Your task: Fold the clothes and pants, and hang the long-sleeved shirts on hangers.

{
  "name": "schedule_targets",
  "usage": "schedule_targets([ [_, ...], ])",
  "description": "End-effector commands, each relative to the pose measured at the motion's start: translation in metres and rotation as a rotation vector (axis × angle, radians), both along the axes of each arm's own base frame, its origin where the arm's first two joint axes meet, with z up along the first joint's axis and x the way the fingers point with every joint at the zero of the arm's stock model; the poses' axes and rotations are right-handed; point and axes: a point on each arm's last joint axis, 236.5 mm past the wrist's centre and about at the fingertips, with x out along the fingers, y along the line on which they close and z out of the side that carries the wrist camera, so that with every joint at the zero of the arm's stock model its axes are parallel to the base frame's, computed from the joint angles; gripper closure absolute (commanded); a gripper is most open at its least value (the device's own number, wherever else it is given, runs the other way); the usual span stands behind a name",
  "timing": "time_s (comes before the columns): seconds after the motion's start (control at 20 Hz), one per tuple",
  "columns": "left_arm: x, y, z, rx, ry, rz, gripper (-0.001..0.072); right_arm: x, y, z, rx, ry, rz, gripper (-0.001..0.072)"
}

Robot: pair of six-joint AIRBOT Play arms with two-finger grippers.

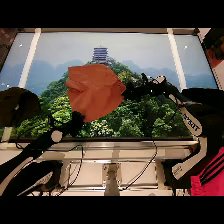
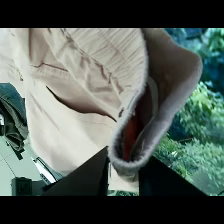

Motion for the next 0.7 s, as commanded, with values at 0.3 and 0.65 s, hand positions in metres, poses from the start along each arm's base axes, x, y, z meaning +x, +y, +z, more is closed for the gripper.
schedule_targets([
  [0.3, 0.076, 0.01, 0.083, 0.003, -0.364, 0.102, 0.07, 0.008, 0.006, 0.019, 0.044, -0.06, -0.002, 0.0694],
  [0.65, 0.185, -0.009, 0.245, 0.065, -0.766, 0.047, 0.07, 0.12, -0.01, 0.165, 0.074, -0.521, -0.228, 0.0694],
])
